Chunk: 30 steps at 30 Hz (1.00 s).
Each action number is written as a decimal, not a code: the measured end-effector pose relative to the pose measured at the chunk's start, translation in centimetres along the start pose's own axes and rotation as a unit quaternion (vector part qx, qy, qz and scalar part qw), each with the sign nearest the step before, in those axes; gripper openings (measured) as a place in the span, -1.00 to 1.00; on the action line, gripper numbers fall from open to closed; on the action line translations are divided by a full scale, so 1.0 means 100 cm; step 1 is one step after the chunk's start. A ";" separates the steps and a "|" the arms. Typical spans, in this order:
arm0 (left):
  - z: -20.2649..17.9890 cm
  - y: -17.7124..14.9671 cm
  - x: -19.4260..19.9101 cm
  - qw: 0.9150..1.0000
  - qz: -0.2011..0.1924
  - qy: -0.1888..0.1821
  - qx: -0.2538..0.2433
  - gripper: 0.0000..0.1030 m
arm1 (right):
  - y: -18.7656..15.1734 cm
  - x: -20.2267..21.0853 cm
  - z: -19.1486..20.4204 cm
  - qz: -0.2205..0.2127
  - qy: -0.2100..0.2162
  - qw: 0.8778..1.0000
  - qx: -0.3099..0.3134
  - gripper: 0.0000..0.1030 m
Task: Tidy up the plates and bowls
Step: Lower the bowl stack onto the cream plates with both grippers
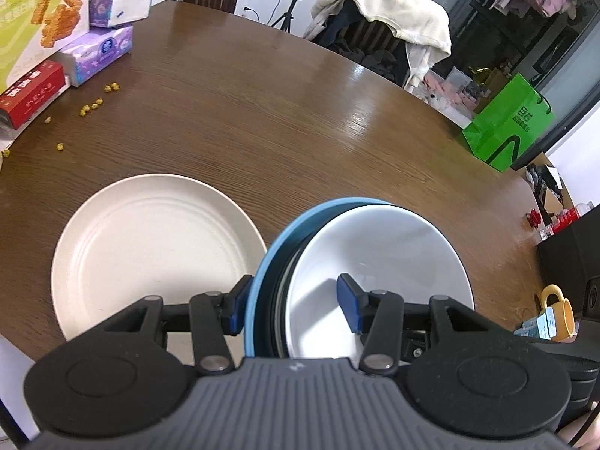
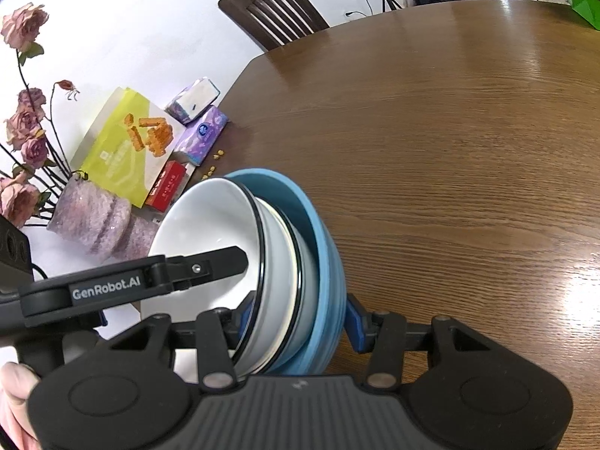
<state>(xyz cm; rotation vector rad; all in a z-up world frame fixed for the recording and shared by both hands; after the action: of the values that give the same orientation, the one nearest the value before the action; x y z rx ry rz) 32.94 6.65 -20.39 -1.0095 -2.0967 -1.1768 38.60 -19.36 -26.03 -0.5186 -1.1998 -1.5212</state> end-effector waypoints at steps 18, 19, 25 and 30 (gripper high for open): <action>0.041 0.010 0.026 0.999 -0.019 0.017 0.026 -0.06 | 0.007 -0.020 0.045 0.012 0.014 0.999 0.027 -0.10; 0.044 0.010 0.027 0.999 -0.020 0.019 0.027 -0.06 | 0.008 -0.021 0.048 0.013 0.015 0.999 0.029 -0.10; 0.060 0.014 0.035 0.999 -0.024 0.027 0.037 -0.06 | 0.011 -0.032 0.064 0.021 0.021 0.999 0.037 -0.10; 0.076 0.019 0.039 0.998 -0.026 0.033 0.046 -0.06 | 0.013 -0.043 0.080 0.027 0.026 0.998 0.043 -0.10</action>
<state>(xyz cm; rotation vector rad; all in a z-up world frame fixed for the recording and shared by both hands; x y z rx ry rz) 31.54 15.31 -20.34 -0.8680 -2.1151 -1.1116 39.05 -10.18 -25.84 -0.4478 -1.1964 -1.4218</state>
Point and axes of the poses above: each gripper's, at about its wrist camera, not at the fingertips, and x roughly against the way its jaws point, z to its left, y to its top, the point moved 3 cm from there along -x, roughly the way its jaws point, and after that the axes turned 11 degrees about -y, right-handed, at the moved point
